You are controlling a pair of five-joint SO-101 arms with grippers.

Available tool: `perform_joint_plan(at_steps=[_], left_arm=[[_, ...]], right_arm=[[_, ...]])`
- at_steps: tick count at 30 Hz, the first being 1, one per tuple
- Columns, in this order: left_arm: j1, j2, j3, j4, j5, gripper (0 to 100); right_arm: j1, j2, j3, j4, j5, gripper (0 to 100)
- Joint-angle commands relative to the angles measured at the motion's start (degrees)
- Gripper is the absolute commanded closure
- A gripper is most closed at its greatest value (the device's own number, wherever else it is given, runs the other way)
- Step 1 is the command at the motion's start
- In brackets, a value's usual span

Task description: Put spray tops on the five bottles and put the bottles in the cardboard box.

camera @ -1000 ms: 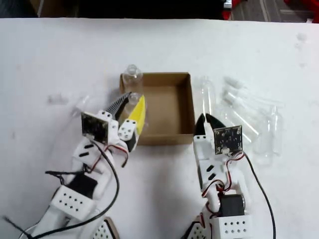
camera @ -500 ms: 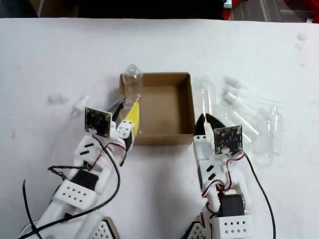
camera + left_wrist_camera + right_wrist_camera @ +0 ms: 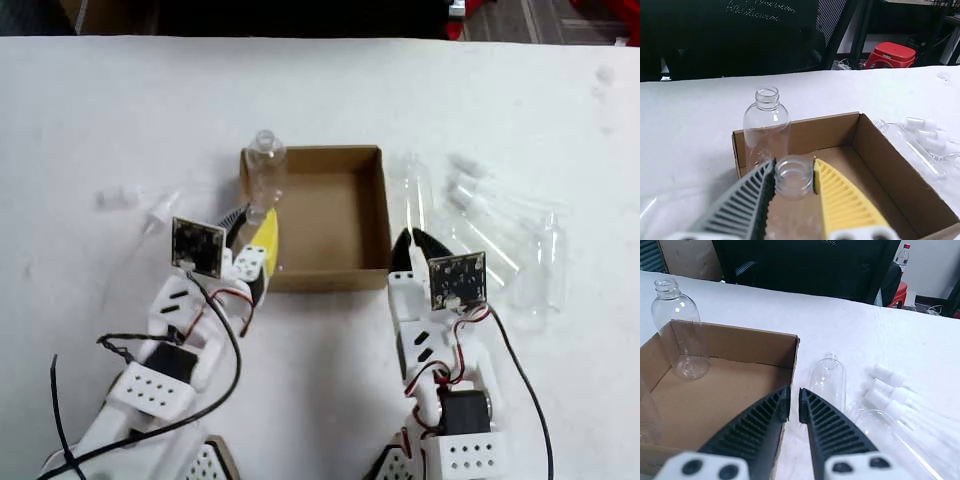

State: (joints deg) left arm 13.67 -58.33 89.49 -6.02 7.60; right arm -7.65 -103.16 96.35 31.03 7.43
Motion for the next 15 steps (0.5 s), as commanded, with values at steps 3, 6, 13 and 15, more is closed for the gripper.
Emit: perform_joint_plan(at_steps=[3, 6, 13, 15], left_arm=[[2.77, 0.22, 1.49, -6.51, 0.18, 97], [3.3, 0.22, 2.02, -6.86, -3.34, 97], [3.3, 0.22, 2.29, -6.51, -4.13, 97], [3.03, 0.22, 2.29, -6.77, -4.13, 97]], right_arm=[[-0.04, -0.13, 0.53, -0.04, 0.7, 98.1], [-0.04, -0.13, 0.53, -0.04, 0.7, 98.1], [-0.04, -0.13, 0.53, -0.04, 0.7, 98.1], [-0.04, -0.13, 0.53, -0.04, 0.7, 98.1]])
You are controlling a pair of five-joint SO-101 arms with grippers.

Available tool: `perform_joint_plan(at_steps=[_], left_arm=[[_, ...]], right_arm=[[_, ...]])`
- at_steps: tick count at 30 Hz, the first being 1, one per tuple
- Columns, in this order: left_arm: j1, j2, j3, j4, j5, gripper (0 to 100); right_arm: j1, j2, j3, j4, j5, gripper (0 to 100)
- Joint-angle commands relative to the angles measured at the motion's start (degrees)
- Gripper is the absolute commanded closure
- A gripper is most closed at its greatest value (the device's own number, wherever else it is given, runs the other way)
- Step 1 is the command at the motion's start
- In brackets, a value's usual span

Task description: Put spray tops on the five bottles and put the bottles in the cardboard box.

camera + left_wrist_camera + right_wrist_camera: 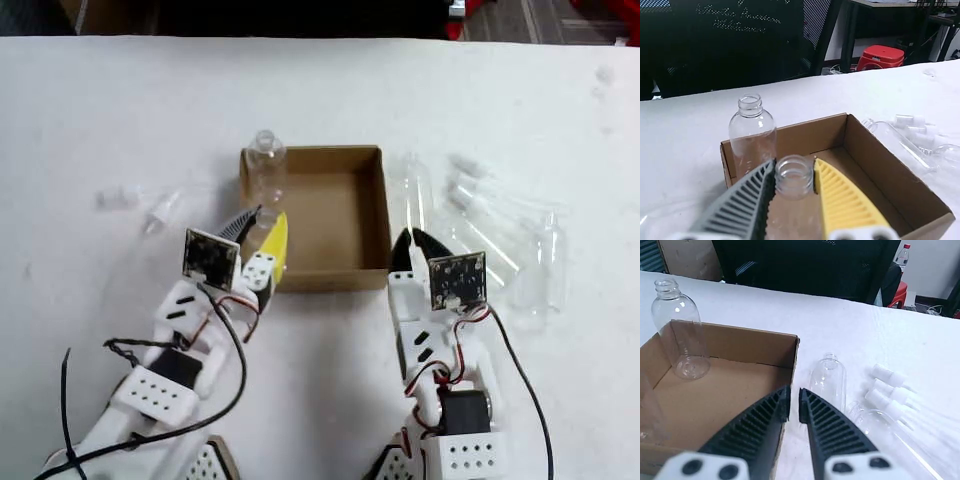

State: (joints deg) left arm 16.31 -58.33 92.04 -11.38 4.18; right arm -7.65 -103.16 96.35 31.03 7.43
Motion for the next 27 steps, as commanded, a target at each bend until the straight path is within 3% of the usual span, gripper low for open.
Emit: perform_joint_plan(at_steps=[1, 27], left_arm=[[0.31, 0.22, -0.26, -1.41, -0.7, 97], [0.22, -0.22, 0.79, -1.49, -0.62, 97]], right_arm=[[-0.04, -0.13, 0.53, -0.04, 0.7, 98.1], [-0.04, -0.13, 0.53, -0.04, 0.7, 98.1]])
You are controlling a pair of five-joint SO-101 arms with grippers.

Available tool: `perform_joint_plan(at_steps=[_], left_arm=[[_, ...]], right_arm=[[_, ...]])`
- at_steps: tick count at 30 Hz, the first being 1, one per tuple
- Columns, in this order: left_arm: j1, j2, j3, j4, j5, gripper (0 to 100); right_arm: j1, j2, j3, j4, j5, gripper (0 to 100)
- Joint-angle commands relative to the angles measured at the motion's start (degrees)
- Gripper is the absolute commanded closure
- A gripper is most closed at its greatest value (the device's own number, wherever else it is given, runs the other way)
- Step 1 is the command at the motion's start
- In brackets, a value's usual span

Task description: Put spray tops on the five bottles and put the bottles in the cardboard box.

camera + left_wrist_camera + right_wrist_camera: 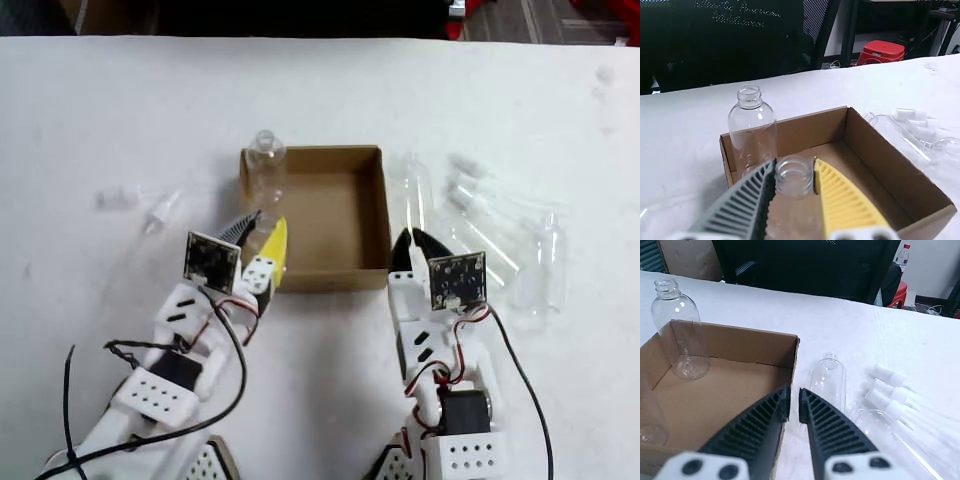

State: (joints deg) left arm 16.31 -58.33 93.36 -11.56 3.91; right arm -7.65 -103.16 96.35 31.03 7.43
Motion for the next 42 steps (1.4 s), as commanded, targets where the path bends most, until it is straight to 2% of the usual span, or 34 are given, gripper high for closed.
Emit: perform_joint_plan(at_steps=[1, 6, 13, 27, 34, 38, 42], left_arm=[[0.22, -0.22, -0.53, -1.32, -0.35, 97], [0.13, -0.22, -0.53, -1.32, -0.26, 95], [0.04, -0.22, -0.35, -0.88, 5.27, 76], [-1.8, -0.31, -0.53, -1.23, 5.63, 76], [-3.74, -6.2, 0.09, -0.35, 10.46, 76], [-4.97, -13.32, 0.7, 4.92, 12.48, 76], [-4.88, -22.29, 0.79, 13.98, 13.19, 76]], right_arm=[[-0.04, -0.13, 0.53, -0.04, 0.7, 98.1], [-0.04, -0.13, 0.53, -0.04, 0.7, 98.1], [-0.04, -0.13, 0.53, -0.13, 0.7, 98.1], [0.04, -0.13, 0.53, -0.13, 0.7, 98.1], [-0.04, -0.13, 0.53, -0.13, 0.7, 98.1], [-0.04, -0.13, 0.53, -0.13, 0.7, 98.1], [-0.04, -0.13, 0.53, -0.13, 0.7, 98.1]])
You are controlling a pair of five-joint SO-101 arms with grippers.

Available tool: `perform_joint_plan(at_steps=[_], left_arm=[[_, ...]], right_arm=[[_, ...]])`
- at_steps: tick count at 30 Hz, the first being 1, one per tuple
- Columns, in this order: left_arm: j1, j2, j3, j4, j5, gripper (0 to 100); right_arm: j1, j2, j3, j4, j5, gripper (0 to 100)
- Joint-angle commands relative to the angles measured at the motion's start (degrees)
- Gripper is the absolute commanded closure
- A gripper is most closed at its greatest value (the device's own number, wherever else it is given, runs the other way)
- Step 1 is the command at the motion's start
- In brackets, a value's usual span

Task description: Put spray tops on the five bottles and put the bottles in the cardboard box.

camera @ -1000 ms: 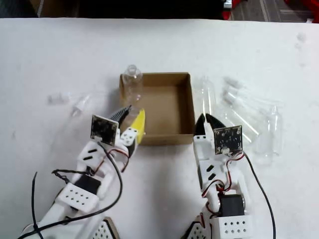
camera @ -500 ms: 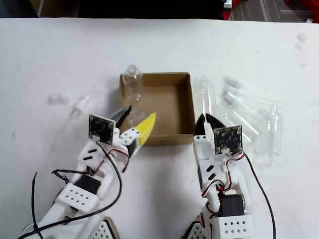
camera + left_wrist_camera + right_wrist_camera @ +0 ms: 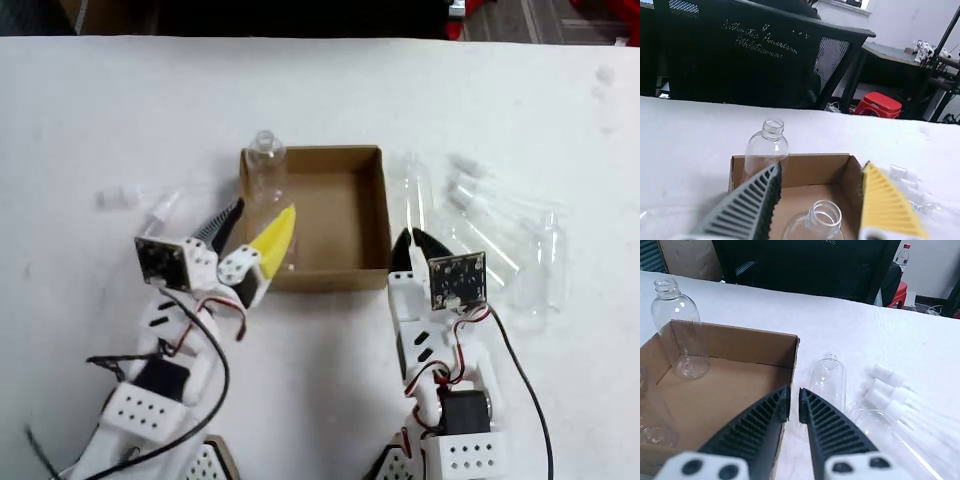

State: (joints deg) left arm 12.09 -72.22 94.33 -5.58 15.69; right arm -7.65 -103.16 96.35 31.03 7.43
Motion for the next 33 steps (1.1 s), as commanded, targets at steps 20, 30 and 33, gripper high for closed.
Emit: perform_joint_plan(at_steps=[20, 30, 33], left_arm=[[-12.26, -32.31, -0.62, 24.79, 4.48, 76], [-12.7, -32.31, -0.09, 21.45, -7.3, 99], [-12.7, -32.31, 1.67, 22.15, -13.36, 96]], right_arm=[[0.4, -0.13, 0.53, -0.48, 0.7, 98.1], [0.4, -0.13, 0.53, -0.4, 0.7, 98.1], [0.4, -0.13, 0.53, -0.22, 0.7, 98.1]])
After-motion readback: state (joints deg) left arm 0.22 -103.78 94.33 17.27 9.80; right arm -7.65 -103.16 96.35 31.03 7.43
